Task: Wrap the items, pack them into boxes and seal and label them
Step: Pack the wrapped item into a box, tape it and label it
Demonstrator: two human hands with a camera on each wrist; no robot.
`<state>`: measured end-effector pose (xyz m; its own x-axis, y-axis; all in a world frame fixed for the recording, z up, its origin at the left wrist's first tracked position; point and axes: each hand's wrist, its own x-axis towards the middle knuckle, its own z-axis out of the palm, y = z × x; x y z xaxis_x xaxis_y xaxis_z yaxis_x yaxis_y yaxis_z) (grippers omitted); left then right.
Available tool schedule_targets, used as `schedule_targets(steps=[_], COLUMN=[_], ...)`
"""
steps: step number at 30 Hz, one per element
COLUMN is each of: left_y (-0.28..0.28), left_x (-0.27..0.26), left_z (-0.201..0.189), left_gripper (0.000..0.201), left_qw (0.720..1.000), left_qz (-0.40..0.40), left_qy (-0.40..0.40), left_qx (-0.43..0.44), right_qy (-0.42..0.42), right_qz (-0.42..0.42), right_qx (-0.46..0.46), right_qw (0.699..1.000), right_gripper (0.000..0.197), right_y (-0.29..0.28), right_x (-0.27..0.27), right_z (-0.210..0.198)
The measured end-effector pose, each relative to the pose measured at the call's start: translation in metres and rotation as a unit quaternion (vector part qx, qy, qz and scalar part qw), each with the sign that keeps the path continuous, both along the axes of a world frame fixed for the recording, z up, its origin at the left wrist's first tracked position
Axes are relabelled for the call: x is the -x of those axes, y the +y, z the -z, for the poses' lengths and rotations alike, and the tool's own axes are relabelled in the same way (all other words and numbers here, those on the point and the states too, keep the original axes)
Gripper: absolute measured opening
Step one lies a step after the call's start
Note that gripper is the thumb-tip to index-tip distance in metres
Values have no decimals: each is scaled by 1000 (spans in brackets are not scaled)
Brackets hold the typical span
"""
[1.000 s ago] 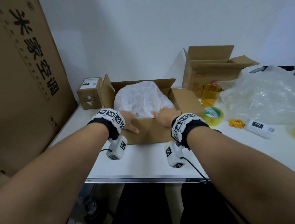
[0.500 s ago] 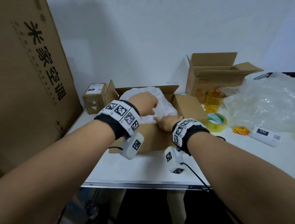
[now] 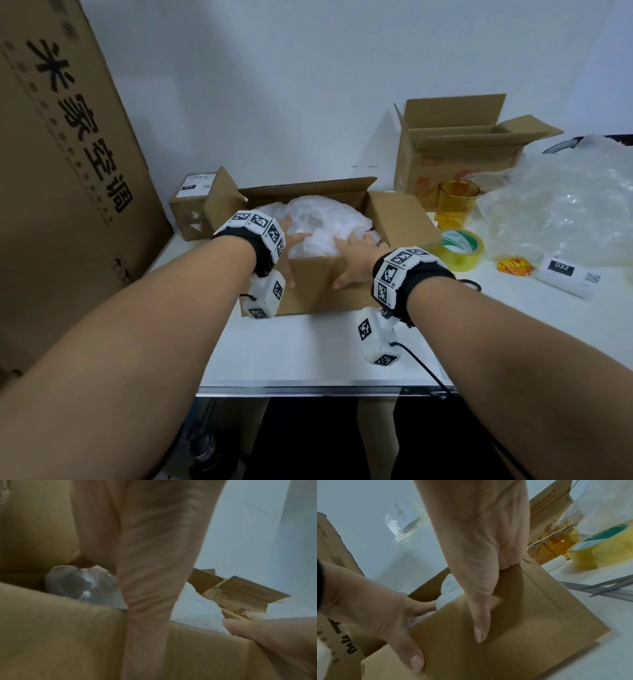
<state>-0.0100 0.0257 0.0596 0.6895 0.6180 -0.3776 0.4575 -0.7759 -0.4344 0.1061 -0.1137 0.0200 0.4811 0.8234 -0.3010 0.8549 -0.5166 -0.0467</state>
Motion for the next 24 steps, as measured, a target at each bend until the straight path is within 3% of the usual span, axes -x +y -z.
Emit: schedule_targets(steps=[2, 4, 6, 8, 11, 16, 20, 24], left_y=[58, 106, 88, 26, -4, 0, -3, -5], left_x=[-29, -52, -47, -24, -17, -11, -11, -9], left_z=[43, 77, 65, 28, 16, 21, 25, 27], left_gripper=[145, 141, 127, 108, 99, 115, 128, 129], left_qw=[1000, 996, 996, 993, 984, 971, 985, 988], left_qz=[-12, -56, -43, -41, -49, -81, -56, -40], left_qy=[-9, 4, 0, -34, -82, -76, -39, -36], left_qx=[6, 71, 74, 108, 148, 214, 157, 147], right_qy=[1, -2, -4, -2, 6, 18, 23, 52], right_qz=[-1, 0, -3, -7, -5, 8, 22, 7], right_qx=[-3, 0, 4, 14, 21, 3, 11, 27], right_qw=[1000, 1000, 1000, 1000, 1000, 1000, 999, 998], right_gripper=[104, 103, 100, 98, 99, 98, 106, 98], right_y=[0, 0, 1, 2, 2, 2, 3, 1], right_x=[-1, -1, -1, -2, -3, -1, 0, -5], right_z=[0, 0, 0, -2, -3, -4, -4, -16])
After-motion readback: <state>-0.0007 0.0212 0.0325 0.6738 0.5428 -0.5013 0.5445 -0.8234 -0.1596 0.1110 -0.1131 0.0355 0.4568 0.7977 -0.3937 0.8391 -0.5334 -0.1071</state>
